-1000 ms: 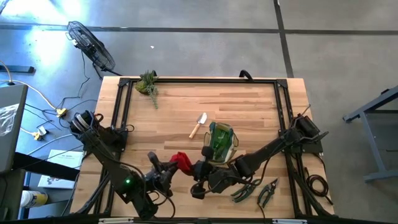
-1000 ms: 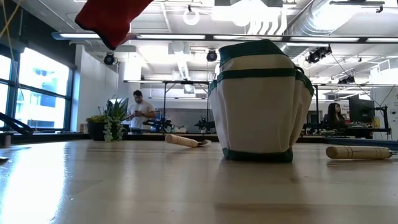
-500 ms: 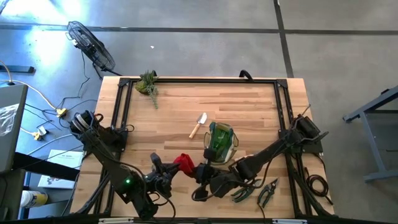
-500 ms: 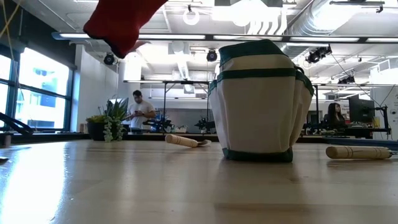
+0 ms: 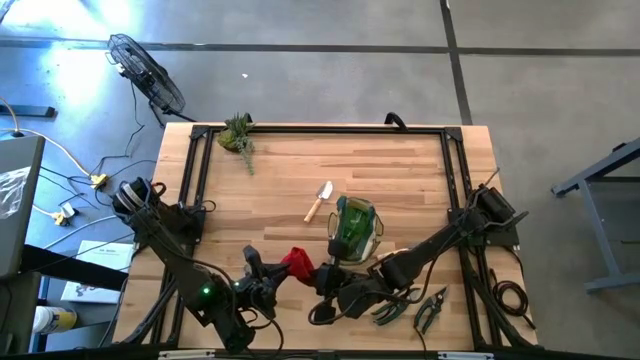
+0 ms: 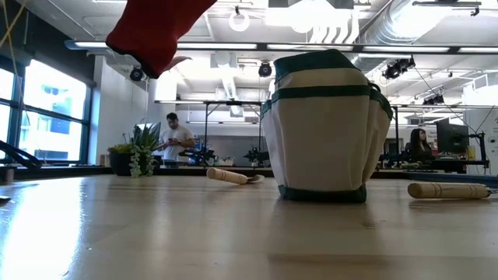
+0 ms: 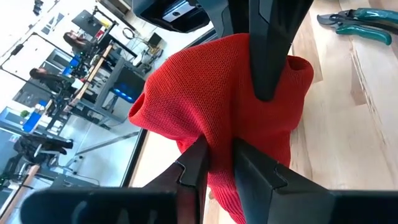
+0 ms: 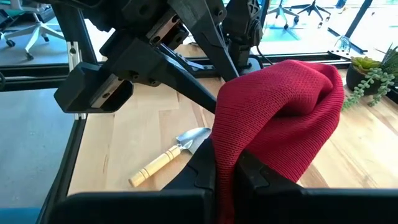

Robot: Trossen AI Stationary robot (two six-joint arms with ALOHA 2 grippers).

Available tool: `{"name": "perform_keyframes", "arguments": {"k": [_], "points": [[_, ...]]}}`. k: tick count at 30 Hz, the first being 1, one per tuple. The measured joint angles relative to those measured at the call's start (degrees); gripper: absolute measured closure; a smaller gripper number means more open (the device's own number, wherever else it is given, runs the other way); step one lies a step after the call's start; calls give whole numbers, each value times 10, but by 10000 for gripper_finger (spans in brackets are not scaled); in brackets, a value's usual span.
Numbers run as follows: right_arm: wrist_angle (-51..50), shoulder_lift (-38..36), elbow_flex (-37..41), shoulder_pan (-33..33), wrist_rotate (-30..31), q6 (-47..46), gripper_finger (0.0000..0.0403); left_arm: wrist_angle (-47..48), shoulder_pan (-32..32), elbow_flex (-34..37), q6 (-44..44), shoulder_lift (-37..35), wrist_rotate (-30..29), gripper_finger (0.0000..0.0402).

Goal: Pick & Place Garden tools in Gardening bag
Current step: Put the red glove into the light brown gardening bag

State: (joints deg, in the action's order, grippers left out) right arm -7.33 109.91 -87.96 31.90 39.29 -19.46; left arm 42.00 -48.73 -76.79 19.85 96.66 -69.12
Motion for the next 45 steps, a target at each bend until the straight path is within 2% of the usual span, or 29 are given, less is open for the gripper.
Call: {"name": "perform_keyframes", "arguments": {"k": [5,14,19,29,36,41,45], "points": [[-3,0,0,0,0,0,396,1,0,0,2,0,6,319],[-21,0,0,9,13,-1,396,11,0,1,30,0,10,190],[-83,-3,0,34,56,-39,396,78,0,1,49,0,12,147],[-260,-56,0,112,203,-197,396,158,0,1,157,0,78,142],[-297,-110,0,147,294,-215,396,169,0,1,182,0,104,142],[-327,-116,-1,125,291,-236,396,168,0,1,182,0,106,142],[-426,-116,-1,93,261,-338,397,167,0,1,182,0,120,142]]}}
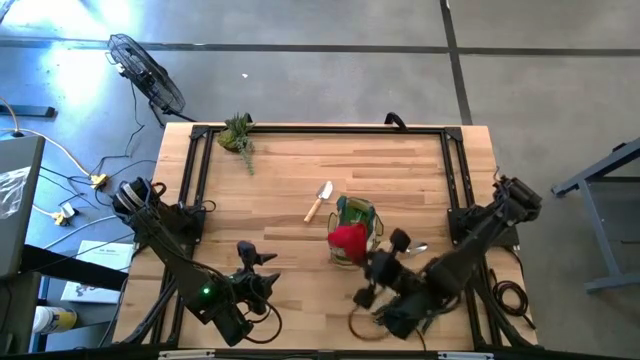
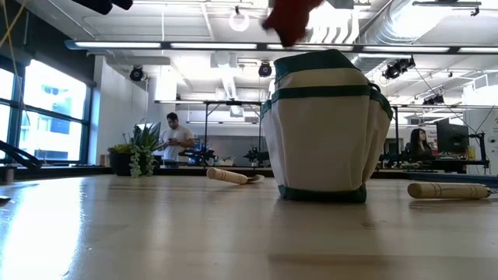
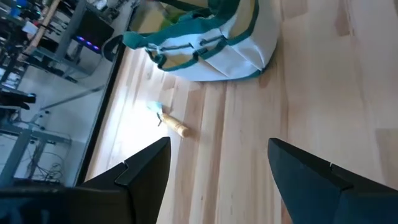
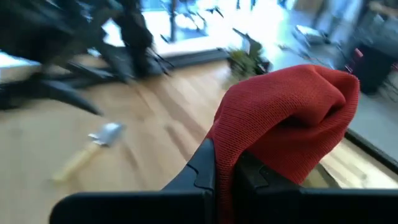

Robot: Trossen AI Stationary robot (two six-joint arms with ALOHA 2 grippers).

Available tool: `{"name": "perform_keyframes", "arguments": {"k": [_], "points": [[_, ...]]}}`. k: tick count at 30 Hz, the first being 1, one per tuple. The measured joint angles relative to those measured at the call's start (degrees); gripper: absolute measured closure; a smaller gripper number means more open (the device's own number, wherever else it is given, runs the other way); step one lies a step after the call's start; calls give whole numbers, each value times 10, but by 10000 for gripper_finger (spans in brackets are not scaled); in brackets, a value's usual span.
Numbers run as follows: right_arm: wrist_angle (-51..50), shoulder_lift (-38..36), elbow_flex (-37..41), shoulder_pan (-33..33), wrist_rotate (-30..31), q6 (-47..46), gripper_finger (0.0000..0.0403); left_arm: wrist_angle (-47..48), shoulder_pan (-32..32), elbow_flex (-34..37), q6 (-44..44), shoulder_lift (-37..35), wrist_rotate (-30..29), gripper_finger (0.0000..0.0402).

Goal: Pick & Place Garden tools in Gardening bag
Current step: Put the red glove into the light brown gardening bag

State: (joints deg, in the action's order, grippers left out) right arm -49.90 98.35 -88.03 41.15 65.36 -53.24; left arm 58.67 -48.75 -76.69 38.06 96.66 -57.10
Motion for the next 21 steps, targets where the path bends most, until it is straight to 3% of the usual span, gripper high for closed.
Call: {"name": "perform_keyframes", "arguments": {"k": [4,7,15,21], "points": [[-138,-2,0,-23,-31,-119,398,0,0,0,6,0,22,142],[-178,-2,0,-31,-59,-161,398,2,0,0,14,0,28,142],[-156,8,0,-79,-178,-152,398,1,0,0,21,0,32,142],[-79,21,0,-108,-227,-54,398,1,0,0,30,0,55,142]]}}
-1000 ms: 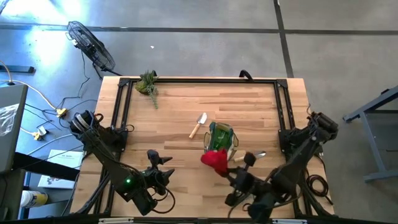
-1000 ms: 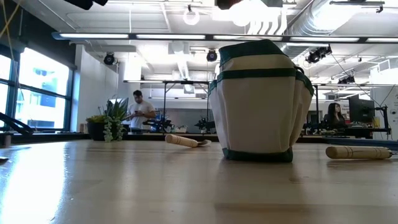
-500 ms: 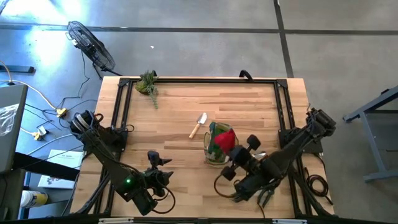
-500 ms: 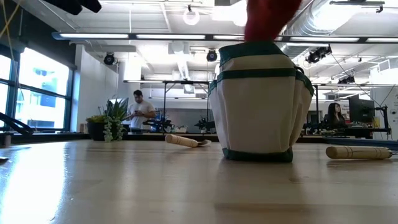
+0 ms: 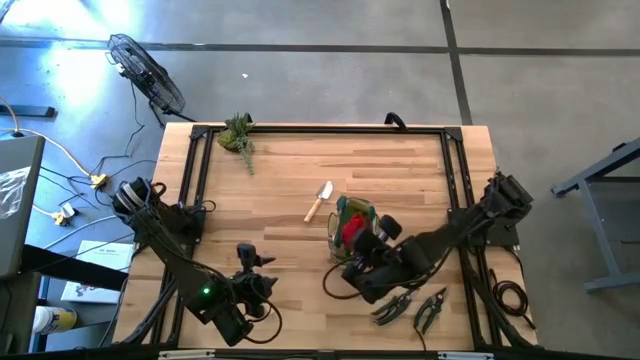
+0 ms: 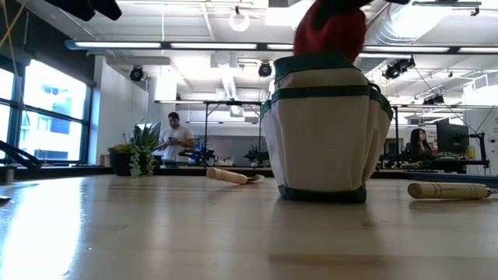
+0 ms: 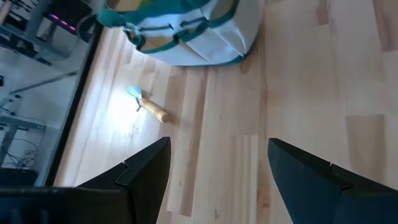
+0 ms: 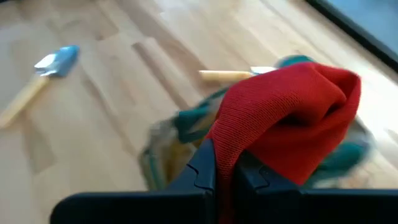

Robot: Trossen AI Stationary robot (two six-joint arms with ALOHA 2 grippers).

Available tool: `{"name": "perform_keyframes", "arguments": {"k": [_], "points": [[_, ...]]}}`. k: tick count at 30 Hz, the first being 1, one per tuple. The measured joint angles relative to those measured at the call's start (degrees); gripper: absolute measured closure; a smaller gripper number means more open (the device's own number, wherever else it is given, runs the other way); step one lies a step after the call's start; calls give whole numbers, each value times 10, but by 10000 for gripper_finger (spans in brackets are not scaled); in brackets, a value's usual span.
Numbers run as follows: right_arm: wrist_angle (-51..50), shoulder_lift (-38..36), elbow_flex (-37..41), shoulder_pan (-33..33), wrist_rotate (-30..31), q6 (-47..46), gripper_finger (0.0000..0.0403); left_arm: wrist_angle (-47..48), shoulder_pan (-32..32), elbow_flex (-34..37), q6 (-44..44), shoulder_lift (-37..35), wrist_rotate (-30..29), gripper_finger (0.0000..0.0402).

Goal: Pick & Place Garden tools in Gardening bag
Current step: Put the red glove into the light brown gardening bag

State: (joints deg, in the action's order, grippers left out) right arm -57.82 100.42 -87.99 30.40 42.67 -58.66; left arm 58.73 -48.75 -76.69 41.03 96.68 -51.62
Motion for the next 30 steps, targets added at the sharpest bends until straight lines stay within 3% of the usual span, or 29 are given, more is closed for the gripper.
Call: {"name": "perform_keyframes", "arguments": {"k": [6,20,26,30], "points": [[52,0,0,-29,-58,71,398,1,0,0,-1,0,2,142],[113,12,0,-42,-278,77,398,1,0,0,0,0,13,142],[106,13,0,-46,-307,79,398,0,0,0,0,0,13,142],[65,13,0,-61,-292,77,398,-1,0,0,0,0,13,142]]}}
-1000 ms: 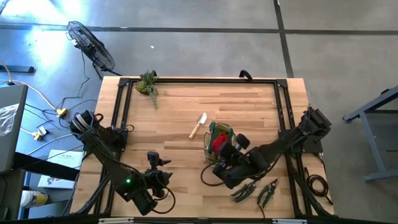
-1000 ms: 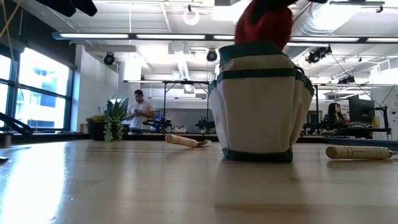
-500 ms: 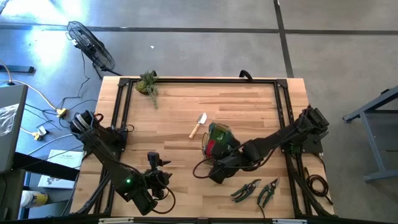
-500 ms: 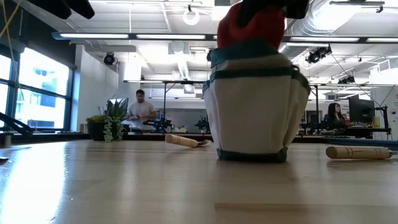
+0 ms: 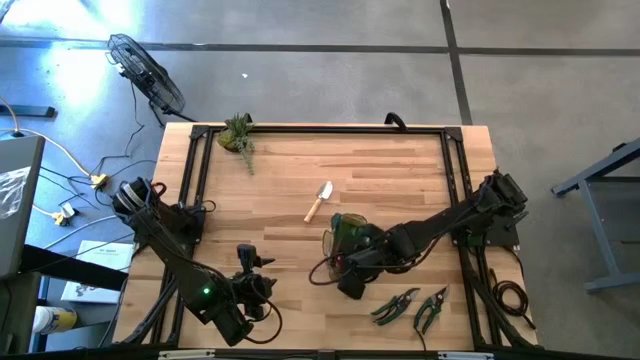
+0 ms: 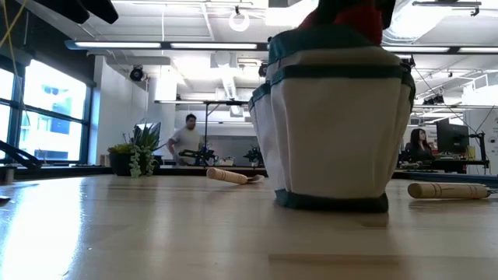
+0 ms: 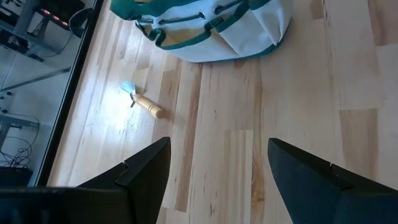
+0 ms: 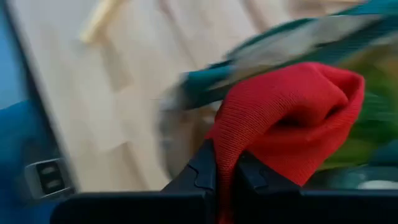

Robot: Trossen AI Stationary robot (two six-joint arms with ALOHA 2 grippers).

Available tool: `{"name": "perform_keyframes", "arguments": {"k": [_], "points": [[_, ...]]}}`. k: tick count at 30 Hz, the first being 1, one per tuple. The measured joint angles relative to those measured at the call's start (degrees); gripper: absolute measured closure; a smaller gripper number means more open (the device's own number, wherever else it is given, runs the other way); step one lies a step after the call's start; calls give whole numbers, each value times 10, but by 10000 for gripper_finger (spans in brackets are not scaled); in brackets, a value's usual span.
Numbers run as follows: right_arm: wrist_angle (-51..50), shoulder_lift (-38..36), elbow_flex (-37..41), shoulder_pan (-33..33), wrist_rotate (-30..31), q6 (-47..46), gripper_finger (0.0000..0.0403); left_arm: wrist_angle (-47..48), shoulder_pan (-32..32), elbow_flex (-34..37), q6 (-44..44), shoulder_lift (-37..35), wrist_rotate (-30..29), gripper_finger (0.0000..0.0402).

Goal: Pick & Place Garden tools in Gardening bag
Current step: Put the red glove into the light brown gardening bag

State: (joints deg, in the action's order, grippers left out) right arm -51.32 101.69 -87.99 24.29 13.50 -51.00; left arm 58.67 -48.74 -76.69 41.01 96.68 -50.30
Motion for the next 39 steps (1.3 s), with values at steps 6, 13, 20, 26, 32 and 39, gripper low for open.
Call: {"name": "perform_keyframes", "arguments": {"k": [6,13,20,26,32,39], "points": [[-30,0,0,-37,3,-3,398,-1,0,0,0,0,0,142],[-8,0,0,-52,-82,15,398,0,0,0,0,0,0,142],[-33,0,0,-50,-147,5,398,0,0,0,0,0,0,142],[-157,0,0,-73,-92,-19,398,0,0,0,0,0,0,142],[-203,0,0,-79,-70,-30,398,-1,0,0,0,0,-1,142],[-218,0,0,-74,-80,-42,398,-1,0,0,-1,0,-2,142]]}}
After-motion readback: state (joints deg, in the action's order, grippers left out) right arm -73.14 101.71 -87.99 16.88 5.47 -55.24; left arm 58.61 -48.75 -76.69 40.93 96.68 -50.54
